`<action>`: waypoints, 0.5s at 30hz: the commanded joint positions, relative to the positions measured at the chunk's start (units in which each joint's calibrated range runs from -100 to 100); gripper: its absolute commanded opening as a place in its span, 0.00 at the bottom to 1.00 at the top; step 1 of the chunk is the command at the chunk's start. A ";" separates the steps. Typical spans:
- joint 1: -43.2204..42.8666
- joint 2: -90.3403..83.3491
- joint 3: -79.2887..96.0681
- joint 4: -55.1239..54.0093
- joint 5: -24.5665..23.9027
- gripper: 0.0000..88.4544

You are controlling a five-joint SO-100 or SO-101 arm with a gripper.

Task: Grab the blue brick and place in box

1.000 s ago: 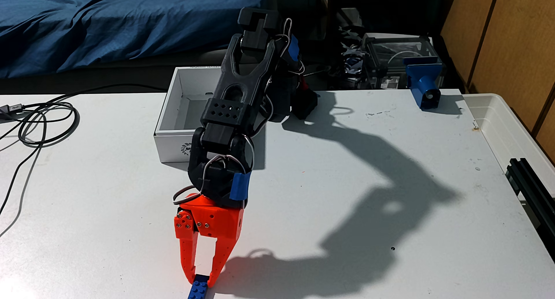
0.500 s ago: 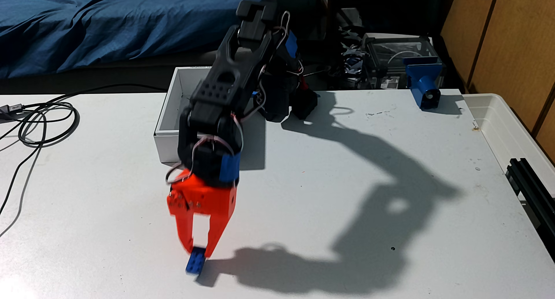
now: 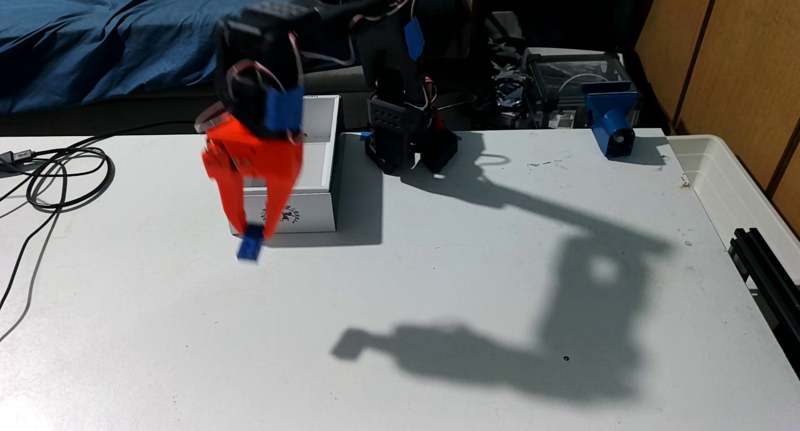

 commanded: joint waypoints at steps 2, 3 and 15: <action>5.82 -5.36 -2.26 6.62 5.77 0.01; 6.93 -5.78 -2.17 7.83 6.93 0.01; 18.74 -23.54 20.45 8.43 18.14 0.01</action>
